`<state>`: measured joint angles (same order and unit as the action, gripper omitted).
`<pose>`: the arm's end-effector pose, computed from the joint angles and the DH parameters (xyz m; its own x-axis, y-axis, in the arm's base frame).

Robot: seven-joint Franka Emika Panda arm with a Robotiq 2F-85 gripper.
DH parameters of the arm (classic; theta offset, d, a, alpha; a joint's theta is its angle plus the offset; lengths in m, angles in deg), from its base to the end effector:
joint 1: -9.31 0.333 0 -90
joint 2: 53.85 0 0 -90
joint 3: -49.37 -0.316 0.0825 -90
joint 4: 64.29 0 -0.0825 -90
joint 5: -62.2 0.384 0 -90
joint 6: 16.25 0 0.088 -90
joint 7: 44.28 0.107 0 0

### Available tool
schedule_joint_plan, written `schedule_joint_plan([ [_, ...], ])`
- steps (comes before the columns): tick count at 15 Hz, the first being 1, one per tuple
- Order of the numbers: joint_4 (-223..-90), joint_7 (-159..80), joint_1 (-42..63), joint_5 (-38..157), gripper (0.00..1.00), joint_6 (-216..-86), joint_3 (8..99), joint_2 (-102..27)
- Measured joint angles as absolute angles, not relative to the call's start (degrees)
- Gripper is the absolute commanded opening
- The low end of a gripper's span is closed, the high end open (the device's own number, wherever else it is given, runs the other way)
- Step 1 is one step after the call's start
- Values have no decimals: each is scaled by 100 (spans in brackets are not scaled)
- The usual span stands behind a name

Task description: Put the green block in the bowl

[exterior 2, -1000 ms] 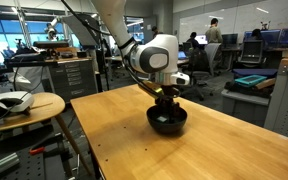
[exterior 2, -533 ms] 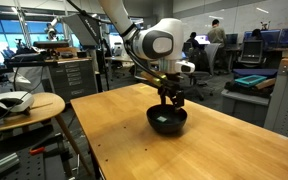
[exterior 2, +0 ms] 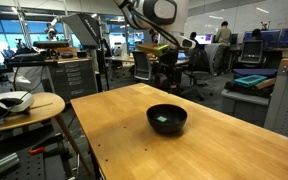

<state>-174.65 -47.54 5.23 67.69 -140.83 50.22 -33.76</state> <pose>0.6066 -0.0483 0.2998 0.9915 -0.0827 -0.0999 -0.0903 -0.9932 -0.0735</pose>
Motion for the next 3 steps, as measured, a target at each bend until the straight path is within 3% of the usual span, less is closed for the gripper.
schedule_joint_plan([
  [3, -17213, -4911, 480, 6844, 100, -13700, 5022, -3495],
])
